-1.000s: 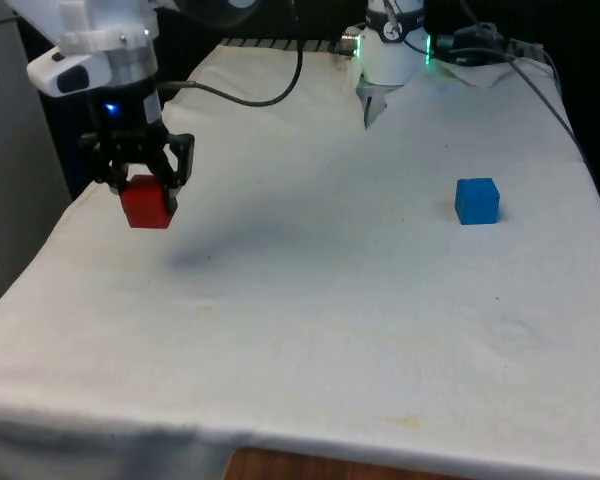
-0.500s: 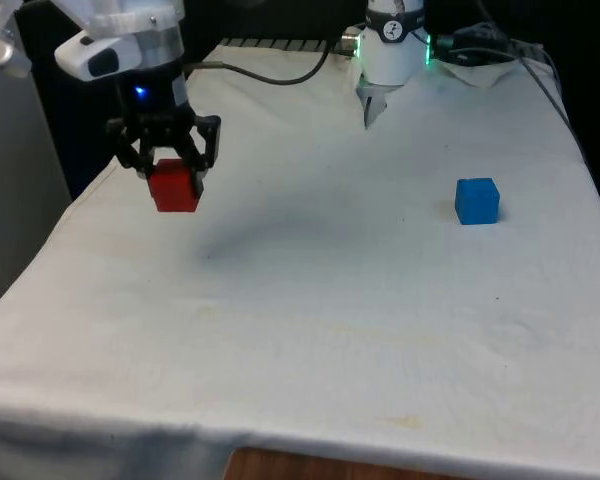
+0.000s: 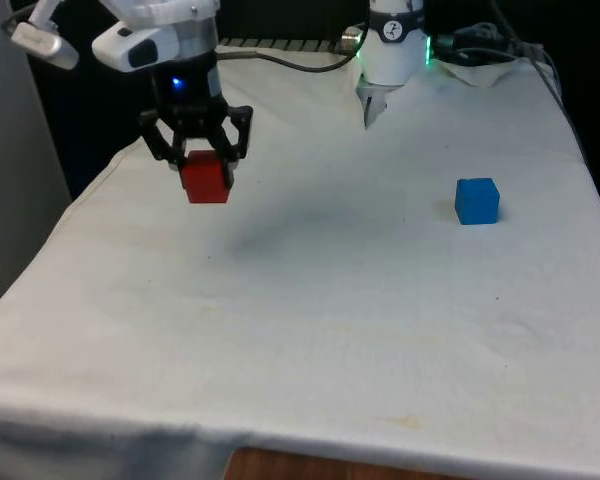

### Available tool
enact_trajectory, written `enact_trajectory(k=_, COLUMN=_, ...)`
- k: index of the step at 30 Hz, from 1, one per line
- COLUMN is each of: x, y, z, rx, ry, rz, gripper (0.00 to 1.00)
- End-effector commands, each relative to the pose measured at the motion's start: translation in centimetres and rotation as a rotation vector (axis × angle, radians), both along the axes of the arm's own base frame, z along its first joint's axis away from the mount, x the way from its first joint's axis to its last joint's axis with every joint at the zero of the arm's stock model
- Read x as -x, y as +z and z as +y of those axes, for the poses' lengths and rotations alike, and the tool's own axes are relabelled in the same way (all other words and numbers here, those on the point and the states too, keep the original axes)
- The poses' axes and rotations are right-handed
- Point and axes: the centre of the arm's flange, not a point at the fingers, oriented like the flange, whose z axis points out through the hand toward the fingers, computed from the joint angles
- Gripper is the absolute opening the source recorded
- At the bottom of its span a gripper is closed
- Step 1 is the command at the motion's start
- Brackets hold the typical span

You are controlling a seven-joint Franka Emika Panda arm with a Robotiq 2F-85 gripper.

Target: Stack the two cubes.

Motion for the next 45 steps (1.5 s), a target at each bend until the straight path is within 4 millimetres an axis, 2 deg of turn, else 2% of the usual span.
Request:
enact_trajectory(k=1, x=0.3, y=0.2, z=0.4, rx=0.011, ry=-0.001, rz=-0.014, gripper=0.00)
enact_trajectory(k=14, x=2.0, y=0.1, z=3.3, rx=0.007, ry=0.017, rz=-0.039, gripper=0.00)
enact_trajectory(k=15, x=1.8, y=-0.1, z=2.9, rx=-0.004, ry=0.017, rz=-0.030, gripper=0.00)
enact_trajectory(k=24, x=2.9, y=1.6, z=5.2, rx=0.003, ry=0.042, rz=-0.038, gripper=0.00)
enact_trajectory(k=25, x=2.8, y=1.2, z=4.9, rx=-0.008, ry=0.042, rz=-0.031, gripper=0.00)
enact_trajectory(k=39, x=4.6, y=4.3, z=7.6, rx=0.001, ry=0.070, rz=-0.054, gripper=0.00)
enact_trajectory(k=45, x=5.1, y=4.7, z=8.5, rx=-0.003, ry=0.077, rz=-0.064, gripper=0.00)
